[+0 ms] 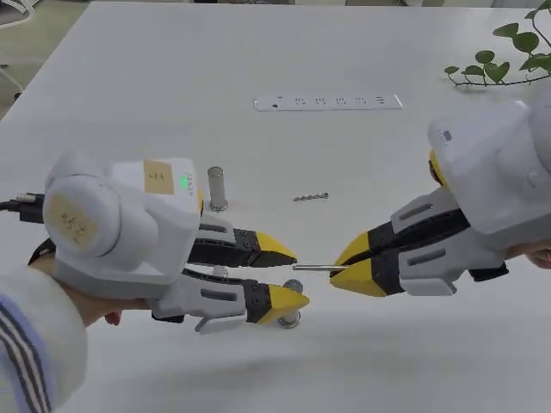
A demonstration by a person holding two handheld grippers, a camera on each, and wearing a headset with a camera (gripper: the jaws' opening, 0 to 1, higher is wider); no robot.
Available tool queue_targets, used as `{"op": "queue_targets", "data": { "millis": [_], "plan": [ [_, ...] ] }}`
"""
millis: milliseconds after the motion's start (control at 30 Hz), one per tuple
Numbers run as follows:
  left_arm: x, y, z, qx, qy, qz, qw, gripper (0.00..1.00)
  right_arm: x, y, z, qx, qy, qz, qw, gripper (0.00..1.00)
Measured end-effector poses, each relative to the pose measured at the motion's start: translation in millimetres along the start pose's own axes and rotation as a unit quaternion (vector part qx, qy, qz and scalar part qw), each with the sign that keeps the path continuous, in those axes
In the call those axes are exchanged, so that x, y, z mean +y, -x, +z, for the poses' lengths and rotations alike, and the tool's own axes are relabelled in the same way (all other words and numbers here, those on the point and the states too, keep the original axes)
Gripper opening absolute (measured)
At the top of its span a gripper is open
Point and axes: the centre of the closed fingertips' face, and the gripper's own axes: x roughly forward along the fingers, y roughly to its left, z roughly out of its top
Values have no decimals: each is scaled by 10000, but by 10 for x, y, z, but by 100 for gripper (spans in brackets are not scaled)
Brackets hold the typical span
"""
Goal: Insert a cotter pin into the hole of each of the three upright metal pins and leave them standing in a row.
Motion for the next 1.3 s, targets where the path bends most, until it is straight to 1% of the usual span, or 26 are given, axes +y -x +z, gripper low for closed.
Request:
{"op": "queue_targets", "data": {
  "millis": [67,300,467,667,800,833,933,1300],
  "plan": [
    [14,-25,-49,95,-25,-10,10000,22,-18,-18,-55,29,-54,-16,10000,0],
    [42,-95,-161,305,-106,-71,9995,20,-56,-79,-220,147,-162,-86,9997,0],
    [46,-143,-226,418,-115,-134,9990,18,-64,-119,-314,256,-174,-114,9995,0],
    [59,-173,-240,405,-26,-168,9990,16,-60,-147,-356,279,-256,-105,9992,0],
    [109,-169,-258,465,-95,-95,9988,10,-59,-171,-371,264,-301,-89,9992,0],
    [99,-170,-260,460,-65,-148,9988,10,-60,-185,-381,258,-311,-79,9992,0],
    [90,-171,-264,457,-90,-158,9988,10,-61,-209,-386,260,-302,-68,9992,0],
    [85,-178,-269,453,49,-180,9988,9,-63,-256,-372,231,-300,27,9993,0]
  ]
}}
